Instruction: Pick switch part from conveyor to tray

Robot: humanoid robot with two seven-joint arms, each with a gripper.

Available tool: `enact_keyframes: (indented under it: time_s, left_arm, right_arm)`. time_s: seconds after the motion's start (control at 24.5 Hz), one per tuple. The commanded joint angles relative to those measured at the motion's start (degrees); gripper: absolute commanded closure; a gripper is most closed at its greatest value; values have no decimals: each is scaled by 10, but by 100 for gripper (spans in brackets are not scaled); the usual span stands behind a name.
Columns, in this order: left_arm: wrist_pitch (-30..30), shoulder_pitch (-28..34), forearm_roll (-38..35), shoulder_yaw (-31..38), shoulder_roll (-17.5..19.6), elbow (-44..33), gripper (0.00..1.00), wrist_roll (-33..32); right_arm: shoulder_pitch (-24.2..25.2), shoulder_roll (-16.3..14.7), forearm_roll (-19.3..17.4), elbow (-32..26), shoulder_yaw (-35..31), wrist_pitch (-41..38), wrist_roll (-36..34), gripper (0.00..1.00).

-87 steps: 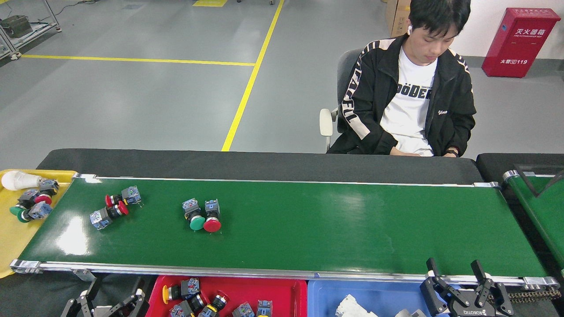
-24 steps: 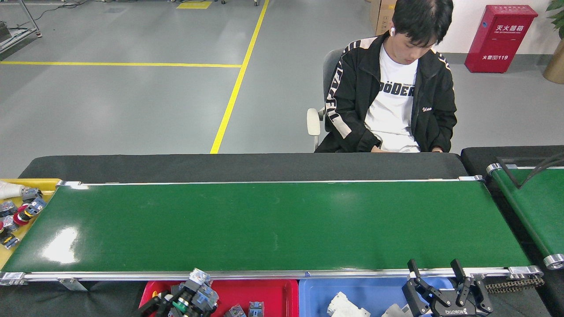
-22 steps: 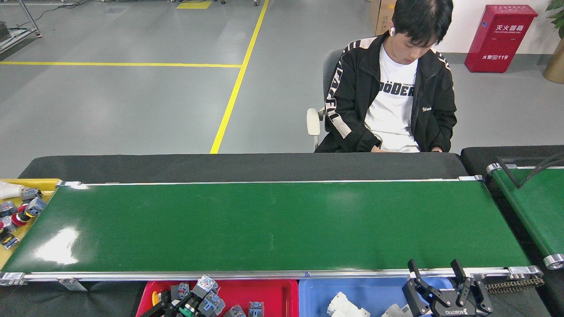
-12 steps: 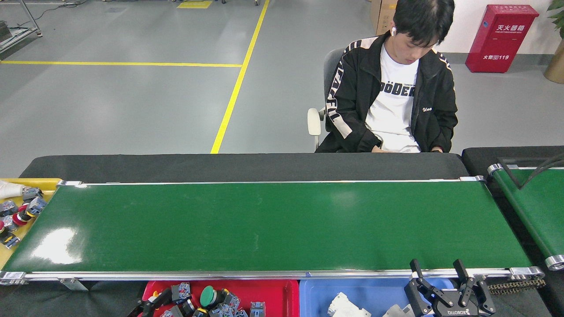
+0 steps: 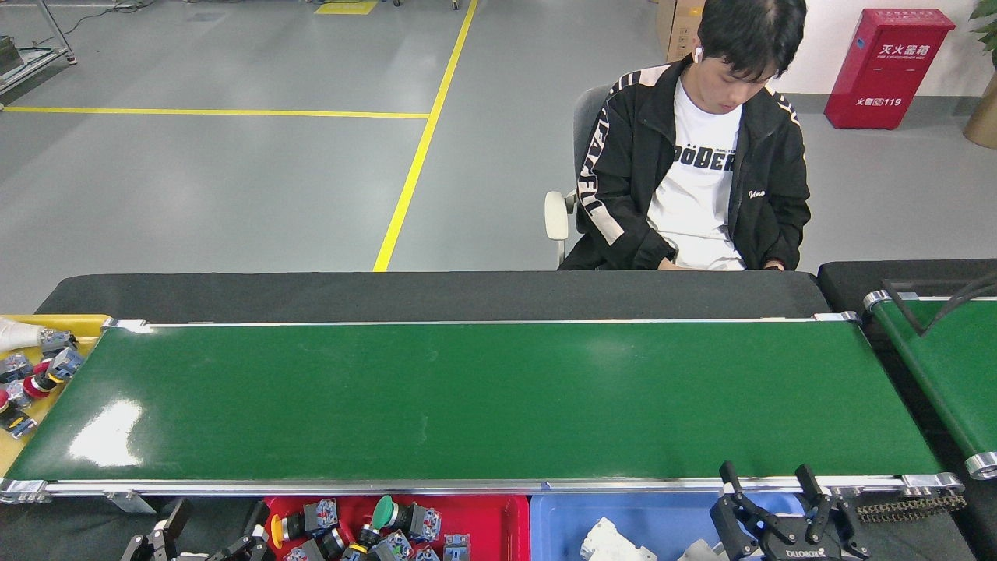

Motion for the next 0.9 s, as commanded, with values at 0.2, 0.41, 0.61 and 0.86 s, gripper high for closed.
enact_keyframes:
  time_s: [0.2, 0.41, 0.61, 0.86]
  left_arm:
    - [67, -7, -4, -57, -3, -10, 0, 1]
    - [61, -8, 3, -57, -6, -11, 0, 2]
    - [60, -22, 10, -57, -5, -11, 0, 1]
    - [64, -33, 12, -56, -5, -10, 0, -1]
  right_arm:
    - [-2, 2, -1, -9, -26, 1, 18, 2]
    - [-1, 0, 0, -9, -41, 0, 38, 1]
    - [-1, -20, 0, -9, -42, -1, 39, 0]
    - [-4, -16, -1, -9, -42, -11, 39, 0]
